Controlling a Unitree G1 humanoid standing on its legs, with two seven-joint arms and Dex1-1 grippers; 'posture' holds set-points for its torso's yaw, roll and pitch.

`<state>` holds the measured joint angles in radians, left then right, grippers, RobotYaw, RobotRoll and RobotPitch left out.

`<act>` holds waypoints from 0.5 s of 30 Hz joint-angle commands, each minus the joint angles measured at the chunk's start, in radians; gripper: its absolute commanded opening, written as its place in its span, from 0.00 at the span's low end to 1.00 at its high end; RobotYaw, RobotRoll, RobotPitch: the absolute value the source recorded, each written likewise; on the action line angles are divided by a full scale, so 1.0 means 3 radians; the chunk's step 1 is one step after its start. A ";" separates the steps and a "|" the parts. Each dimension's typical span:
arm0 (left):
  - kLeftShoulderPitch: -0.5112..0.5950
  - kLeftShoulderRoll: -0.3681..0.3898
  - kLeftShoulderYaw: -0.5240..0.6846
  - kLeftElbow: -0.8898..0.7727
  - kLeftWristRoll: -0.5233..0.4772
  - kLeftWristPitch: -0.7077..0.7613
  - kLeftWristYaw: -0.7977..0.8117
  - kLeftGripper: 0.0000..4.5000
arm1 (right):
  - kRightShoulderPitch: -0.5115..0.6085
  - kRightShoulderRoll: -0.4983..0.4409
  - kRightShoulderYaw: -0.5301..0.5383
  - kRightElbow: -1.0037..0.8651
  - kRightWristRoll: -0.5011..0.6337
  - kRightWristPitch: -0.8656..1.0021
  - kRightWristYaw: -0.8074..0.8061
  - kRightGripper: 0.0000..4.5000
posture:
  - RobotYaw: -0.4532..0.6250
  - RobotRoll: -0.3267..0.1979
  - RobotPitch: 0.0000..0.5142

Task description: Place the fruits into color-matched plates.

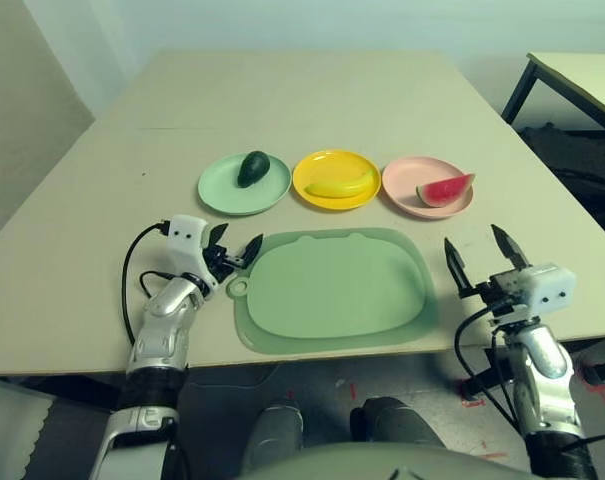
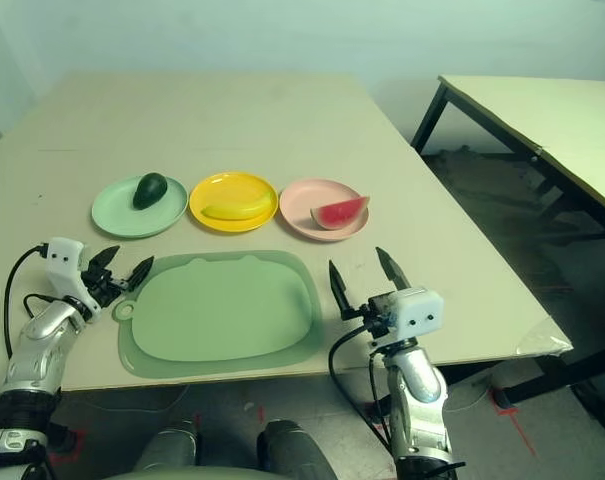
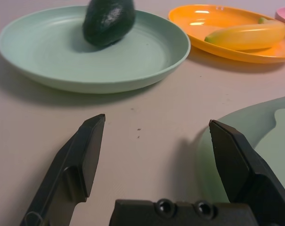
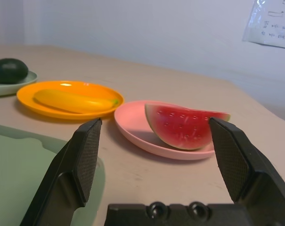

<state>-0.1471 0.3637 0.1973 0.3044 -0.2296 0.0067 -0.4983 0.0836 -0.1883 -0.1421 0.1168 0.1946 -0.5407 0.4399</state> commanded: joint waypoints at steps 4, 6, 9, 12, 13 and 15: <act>0.0226 0.0039 0.0139 -0.0191 -0.0037 0.0095 0.0161 0.99 | 0.0085 0.0091 0.0125 -0.0195 -0.0029 0.0043 -0.0099 1.00 | 0.54 0.62 0.12; 0.0284 0.0038 0.0187 -0.0297 -0.0049 0.0110 0.0225 0.99 | 0.0134 0.0123 0.0104 -0.0262 0.0021 0.0134 -0.0174 1.00 | 0.56 0.62 0.12; 0.0386 0.0018 0.0226 -0.0437 -0.0031 0.0134 0.0325 0.99 | 0.0231 0.0092 0.0130 -0.0354 0.0005 0.0112 -0.0143 1.00 | 0.57 0.62 0.12; 0.0455 0.0010 0.0271 -0.0536 -0.0065 0.0186 0.0381 0.99 | 0.0347 0.0109 0.0164 -0.0471 0.0000 0.0159 -0.0166 1.00 | 0.56 0.62 0.14; 0.0460 0.0016 0.0282 -0.0560 -0.0080 0.0207 0.0386 0.99 | 0.0392 0.0122 0.0150 -0.0529 0.0026 0.0200 -0.0198 1.00 | 0.55 0.62 0.14; 0.0452 0.0036 0.0271 -0.0561 -0.0073 0.0219 0.0379 0.99 | 0.0498 0.0105 0.0109 -0.0619 0.0057 0.0243 -0.0220 1.00 | 0.54 0.62 0.14</act>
<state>-0.0153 0.3723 0.2759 0.1490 -0.2465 0.0573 -0.3858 0.2146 -0.1539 -0.0973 -0.0450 0.1956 -0.4876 0.3889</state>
